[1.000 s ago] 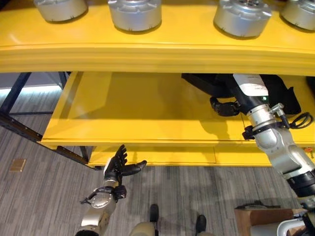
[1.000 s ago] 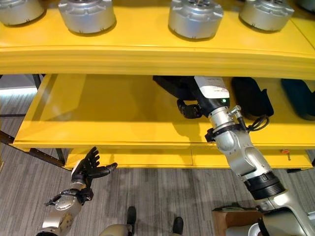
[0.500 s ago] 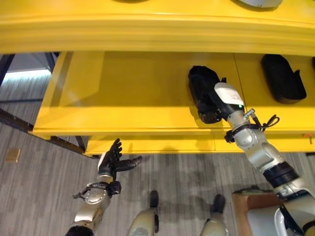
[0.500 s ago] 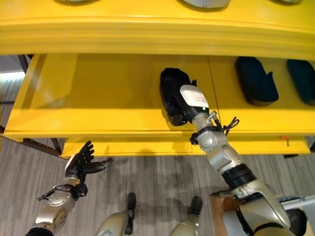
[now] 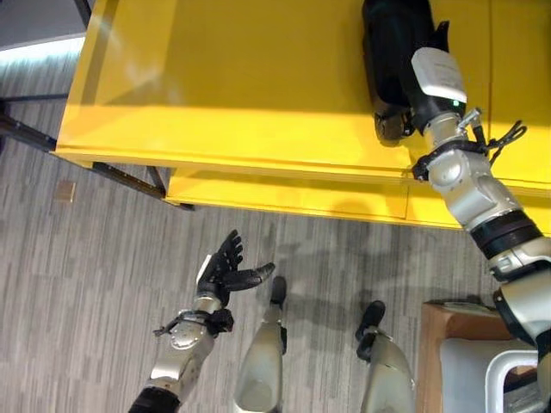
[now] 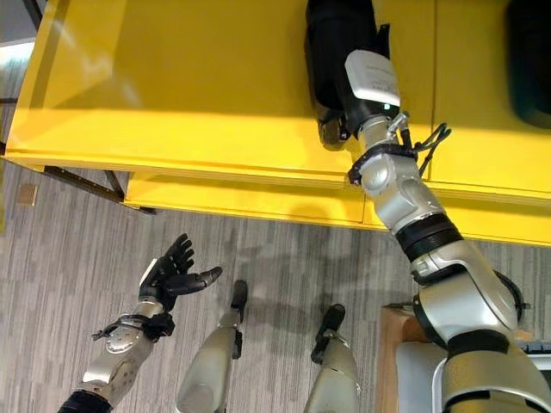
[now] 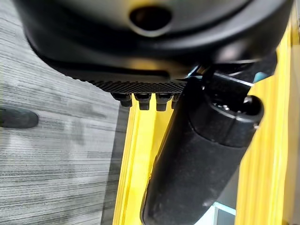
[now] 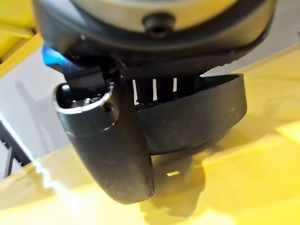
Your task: Move parts from the plastic box to the shelf.
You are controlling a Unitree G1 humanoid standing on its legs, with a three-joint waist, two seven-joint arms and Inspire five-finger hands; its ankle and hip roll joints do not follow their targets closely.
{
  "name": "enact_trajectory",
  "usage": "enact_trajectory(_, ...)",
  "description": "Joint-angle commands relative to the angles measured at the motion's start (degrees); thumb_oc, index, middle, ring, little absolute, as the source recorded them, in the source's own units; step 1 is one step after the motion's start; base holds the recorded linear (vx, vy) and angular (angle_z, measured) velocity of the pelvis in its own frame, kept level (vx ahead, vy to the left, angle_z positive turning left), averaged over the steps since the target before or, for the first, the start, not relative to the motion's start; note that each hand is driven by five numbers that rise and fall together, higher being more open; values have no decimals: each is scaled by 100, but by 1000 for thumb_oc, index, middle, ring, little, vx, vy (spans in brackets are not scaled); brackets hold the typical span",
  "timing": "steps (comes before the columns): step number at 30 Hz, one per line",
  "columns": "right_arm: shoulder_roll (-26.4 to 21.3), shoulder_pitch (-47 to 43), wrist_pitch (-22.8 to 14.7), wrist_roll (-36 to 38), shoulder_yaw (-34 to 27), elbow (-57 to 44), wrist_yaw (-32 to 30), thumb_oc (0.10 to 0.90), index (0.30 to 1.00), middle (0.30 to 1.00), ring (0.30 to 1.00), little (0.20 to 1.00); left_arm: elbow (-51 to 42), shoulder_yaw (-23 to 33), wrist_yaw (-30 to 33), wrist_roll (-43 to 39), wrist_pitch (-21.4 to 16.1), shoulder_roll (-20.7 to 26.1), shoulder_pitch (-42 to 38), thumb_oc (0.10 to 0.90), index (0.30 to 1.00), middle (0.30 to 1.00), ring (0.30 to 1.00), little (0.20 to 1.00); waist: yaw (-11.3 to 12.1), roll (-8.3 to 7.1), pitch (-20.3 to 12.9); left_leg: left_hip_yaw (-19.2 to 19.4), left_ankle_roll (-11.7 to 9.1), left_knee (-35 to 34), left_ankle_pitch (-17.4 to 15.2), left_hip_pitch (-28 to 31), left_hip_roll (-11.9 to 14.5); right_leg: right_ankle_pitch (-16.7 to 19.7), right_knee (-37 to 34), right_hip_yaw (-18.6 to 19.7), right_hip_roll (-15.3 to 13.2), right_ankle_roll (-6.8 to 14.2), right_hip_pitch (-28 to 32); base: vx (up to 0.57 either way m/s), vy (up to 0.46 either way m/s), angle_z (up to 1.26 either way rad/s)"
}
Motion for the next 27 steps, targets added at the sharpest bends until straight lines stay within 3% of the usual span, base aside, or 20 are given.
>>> enact_trajectory(1,11,-773,-40,17,327,147,-15,400,300,300,300,300,-682,132,66,-88,-553,415,-128,900,1000,1000,1000,1000,107,-301,-286,84,-56,281,-194,82,279,504,-609,44,-286,337,549,-4,-25,8)
enact_trajectory(23,227,-1092,54,189,481,846,-106,400,300,300,300,300,-655,-53,185,-143,-618,373,-454,900,1000,1000,1000,1000,174,-223,-134,-7,-9,118,-158,63,137,523,-630,-29,-370,337,587,4,4,2)
enact_trajectory(25,257,-1073,48,215,483,820,-81,488,424,424,424,424,-657,-46,185,-146,-632,370,-466,900,1000,1000,1000,1000,176,-222,-123,-6,-5,129,-167,75,127,522,-623,-20,-376,336,587,0,0,0)
enact_trajectory(26,270,-1066,36,240,496,801,-50,743,780,780,780,780,-649,-47,188,-145,-636,370,-463,900,1000,1000,1000,1000,175,-224,-115,-4,-6,135,-169,75,125,525,-623,-14,-377,335,589,0,0,0)
enact_trajectory(27,280,-1070,28,233,519,785,-32,837,912,912,912,912,-654,-50,188,-143,-636,369,-466,900,1000,1000,1000,1000,174,-226,-110,-6,-5,138,-170,76,126,526,-628,-7,-377,332,590,0,0,0)
